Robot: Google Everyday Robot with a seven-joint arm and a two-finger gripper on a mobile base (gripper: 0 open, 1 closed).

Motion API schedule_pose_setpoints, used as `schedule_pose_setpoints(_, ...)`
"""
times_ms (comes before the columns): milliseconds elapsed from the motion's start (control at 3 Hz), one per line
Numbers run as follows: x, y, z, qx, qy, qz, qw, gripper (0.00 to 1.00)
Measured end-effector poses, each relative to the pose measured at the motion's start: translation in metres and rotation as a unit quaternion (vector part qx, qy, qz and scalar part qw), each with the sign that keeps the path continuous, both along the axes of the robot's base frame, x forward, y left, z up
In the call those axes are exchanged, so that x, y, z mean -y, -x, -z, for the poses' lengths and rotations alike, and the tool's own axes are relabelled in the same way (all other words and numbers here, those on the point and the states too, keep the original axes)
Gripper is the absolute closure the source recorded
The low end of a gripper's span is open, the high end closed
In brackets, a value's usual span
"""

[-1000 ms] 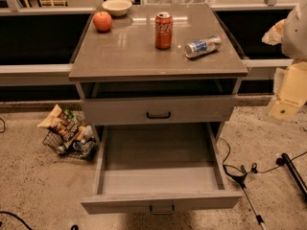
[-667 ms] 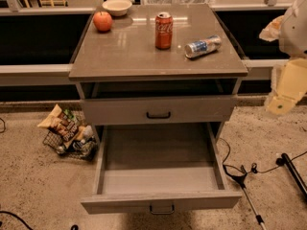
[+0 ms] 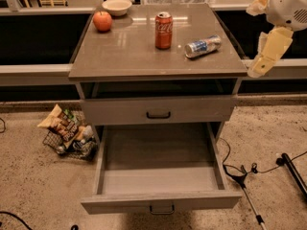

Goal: Place redbull can into middle drawer

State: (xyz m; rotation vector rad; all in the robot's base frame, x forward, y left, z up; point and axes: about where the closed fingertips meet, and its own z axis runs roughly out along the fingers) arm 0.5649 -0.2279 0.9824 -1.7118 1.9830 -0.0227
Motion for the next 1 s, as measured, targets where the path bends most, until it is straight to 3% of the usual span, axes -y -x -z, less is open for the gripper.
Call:
schedule_pose_setpoints(333, 0.000, 0.000, 0.000, 0.000, 0.000, 0.000, 1.0000, 0.00)
schedule_pose_setpoints(1000, -0.009, -0.078, 0.030, 0.012, -0.020, -0.019, 0.9995, 0.00)
